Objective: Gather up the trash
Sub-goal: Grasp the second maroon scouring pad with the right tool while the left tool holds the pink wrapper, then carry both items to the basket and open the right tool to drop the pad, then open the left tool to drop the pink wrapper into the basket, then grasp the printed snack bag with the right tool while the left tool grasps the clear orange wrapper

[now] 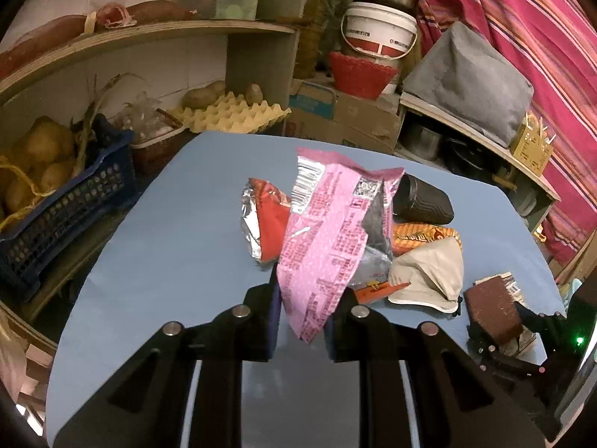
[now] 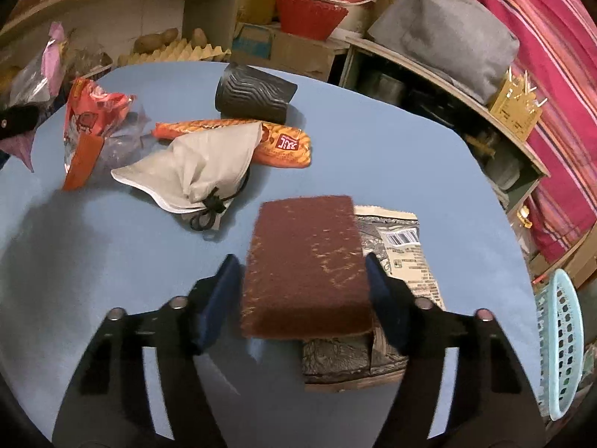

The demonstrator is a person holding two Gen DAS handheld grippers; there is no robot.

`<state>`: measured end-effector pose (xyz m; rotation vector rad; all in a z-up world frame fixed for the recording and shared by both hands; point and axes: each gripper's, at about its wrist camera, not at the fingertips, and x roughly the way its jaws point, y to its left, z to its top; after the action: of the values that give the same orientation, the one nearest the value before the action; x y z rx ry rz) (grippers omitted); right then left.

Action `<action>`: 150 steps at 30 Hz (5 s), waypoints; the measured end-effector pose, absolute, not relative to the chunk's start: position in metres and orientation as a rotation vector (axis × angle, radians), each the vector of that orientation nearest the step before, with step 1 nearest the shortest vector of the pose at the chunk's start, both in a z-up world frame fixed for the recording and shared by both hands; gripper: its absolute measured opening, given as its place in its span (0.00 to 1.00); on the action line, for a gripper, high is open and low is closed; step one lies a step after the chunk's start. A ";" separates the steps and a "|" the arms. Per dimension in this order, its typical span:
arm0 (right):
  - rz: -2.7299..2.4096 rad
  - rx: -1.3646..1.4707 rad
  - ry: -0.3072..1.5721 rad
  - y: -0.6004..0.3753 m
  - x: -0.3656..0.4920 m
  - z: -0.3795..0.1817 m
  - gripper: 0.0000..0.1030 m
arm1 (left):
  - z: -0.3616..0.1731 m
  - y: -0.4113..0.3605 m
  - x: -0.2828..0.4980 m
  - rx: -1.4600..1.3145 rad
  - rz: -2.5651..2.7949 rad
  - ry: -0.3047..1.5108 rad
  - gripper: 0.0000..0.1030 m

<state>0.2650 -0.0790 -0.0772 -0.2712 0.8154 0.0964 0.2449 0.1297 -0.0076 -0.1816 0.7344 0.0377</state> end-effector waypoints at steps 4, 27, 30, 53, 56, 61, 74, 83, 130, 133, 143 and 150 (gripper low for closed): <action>0.112 -0.244 0.808 -0.083 0.266 -0.074 0.61 | -0.007 0.130 0.245 -0.180 0.036 0.734 0.19; 0.083 -0.017 0.659 -0.219 0.224 -0.003 0.61 | 0.001 0.046 0.252 -0.128 -0.071 0.719 0.19; 0.056 0.007 0.655 -0.243 0.218 -0.002 0.61 | -0.001 0.028 0.255 -0.122 -0.091 0.725 0.19; -0.294 0.214 0.648 -0.488 0.145 -0.003 0.61 | 0.009 -0.215 0.238 0.018 -0.437 0.707 0.19; -0.309 0.234 0.654 -0.505 0.139 -0.008 0.61 | 0.007 -0.245 0.236 0.018 -0.478 0.714 0.19; -0.305 0.274 0.668 -0.520 0.141 -0.020 0.61 | 0.007 -0.286 0.234 0.024 -0.530 0.717 0.19; -0.319 0.309 0.632 -0.538 0.138 -0.014 0.82 | 0.006 -0.347 0.230 0.082 -0.599 0.709 0.19; -0.383 0.344 0.579 -0.555 0.113 -0.002 0.86 | -0.009 -0.388 0.228 0.096 -0.666 0.750 0.21; 0.108 -0.016 0.775 -0.189 0.251 -0.041 0.96 | -0.048 0.066 0.290 0.039 0.014 0.784 0.90; 0.123 -0.031 0.802 -0.170 0.254 -0.051 0.96 | -0.055 0.072 0.296 0.018 -0.024 0.801 0.89; 0.100 -0.096 0.869 -0.143 0.269 -0.070 0.96 | -0.054 0.081 0.303 -0.022 -0.088 0.818 0.45; 0.088 -0.111 0.907 -0.146 0.276 -0.080 0.79 | -0.035 0.088 0.297 -0.047 -0.072 0.782 0.42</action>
<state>0.2760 -0.1458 -0.0799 -0.1111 0.9068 0.0875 0.2971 0.0880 -0.0351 -0.0471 0.7816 -0.0723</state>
